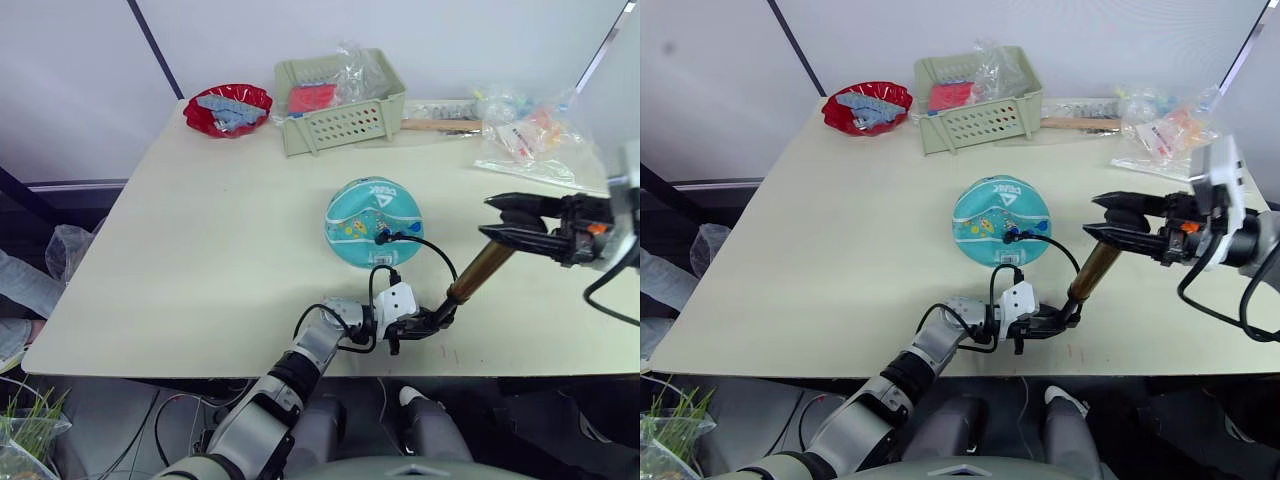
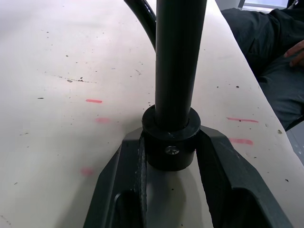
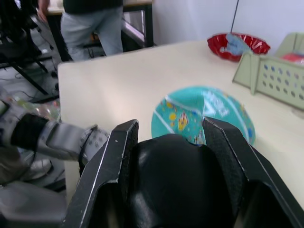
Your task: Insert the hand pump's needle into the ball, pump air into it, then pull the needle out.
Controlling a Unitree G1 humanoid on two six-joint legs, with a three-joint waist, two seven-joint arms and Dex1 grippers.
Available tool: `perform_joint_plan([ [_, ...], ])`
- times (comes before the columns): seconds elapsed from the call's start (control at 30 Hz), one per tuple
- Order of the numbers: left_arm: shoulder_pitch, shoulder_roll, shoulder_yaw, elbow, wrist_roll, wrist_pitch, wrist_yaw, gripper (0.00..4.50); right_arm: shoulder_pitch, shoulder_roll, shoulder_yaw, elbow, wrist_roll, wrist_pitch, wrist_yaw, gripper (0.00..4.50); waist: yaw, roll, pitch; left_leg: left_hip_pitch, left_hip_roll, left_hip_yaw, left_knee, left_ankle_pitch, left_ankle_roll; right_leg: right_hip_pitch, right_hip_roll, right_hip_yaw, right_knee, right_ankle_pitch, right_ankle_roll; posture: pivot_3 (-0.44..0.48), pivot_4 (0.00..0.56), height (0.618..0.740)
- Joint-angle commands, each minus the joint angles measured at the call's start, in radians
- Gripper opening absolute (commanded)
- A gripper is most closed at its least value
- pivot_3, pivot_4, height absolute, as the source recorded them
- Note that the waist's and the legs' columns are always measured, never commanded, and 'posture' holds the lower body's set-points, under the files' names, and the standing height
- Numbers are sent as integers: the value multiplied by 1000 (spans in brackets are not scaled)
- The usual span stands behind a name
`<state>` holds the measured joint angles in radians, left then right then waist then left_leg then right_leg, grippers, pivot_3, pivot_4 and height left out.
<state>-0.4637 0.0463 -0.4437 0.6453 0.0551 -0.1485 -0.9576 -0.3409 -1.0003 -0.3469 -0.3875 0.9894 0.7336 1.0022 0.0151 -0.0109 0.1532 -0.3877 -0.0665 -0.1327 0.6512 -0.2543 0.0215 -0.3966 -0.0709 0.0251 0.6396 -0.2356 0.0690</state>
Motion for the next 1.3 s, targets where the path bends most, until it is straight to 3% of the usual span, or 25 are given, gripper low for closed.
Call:
perform_joint_plan([
  [0.03,27,19,-21,73,39,24,4,1049,-58,-50,-99,-10,76,25,15,1672,0,0,0,0,0,0,0,0,0,0,0,0,0,0,0,0,150,740],
  [0.17,29,18,-22,75,40,19,7,1049,-36,-36,-75,-24,64,29,10,1672,0,0,0,0,0,0,0,0,0,0,0,0,0,0,0,0,150,740],
  [0.47,33,18,-23,62,40,26,16,1049,174,92,165,-35,-253,-195,0,1672,-1,-8,-6,6,1,0,1,0,0,6,0,1,0,-2,4,0,150,740],
  [0.8,28,19,-18,61,40,30,17,1049,286,221,338,55,-475,-383,-24,1672,-1,-12,-10,9,1,-1,1,0,0,8,1,0,0,-2,4,0,150,740],
  [1.07,13,15,-14,83,41,24,15,1049,218,233,243,21,-358,-370,15,1672,-1,-9,-9,8,1,-1,1,0,0,8,1,0,0,-2,4,0,150,740],
  [1.3,3,13,-9,102,42,16,12,1049,115,135,112,-15,-220,-254,44,1672,0,-3,-4,3,0,-1,1,0,0,3,1,0,0,0,0,0,150,740],
])
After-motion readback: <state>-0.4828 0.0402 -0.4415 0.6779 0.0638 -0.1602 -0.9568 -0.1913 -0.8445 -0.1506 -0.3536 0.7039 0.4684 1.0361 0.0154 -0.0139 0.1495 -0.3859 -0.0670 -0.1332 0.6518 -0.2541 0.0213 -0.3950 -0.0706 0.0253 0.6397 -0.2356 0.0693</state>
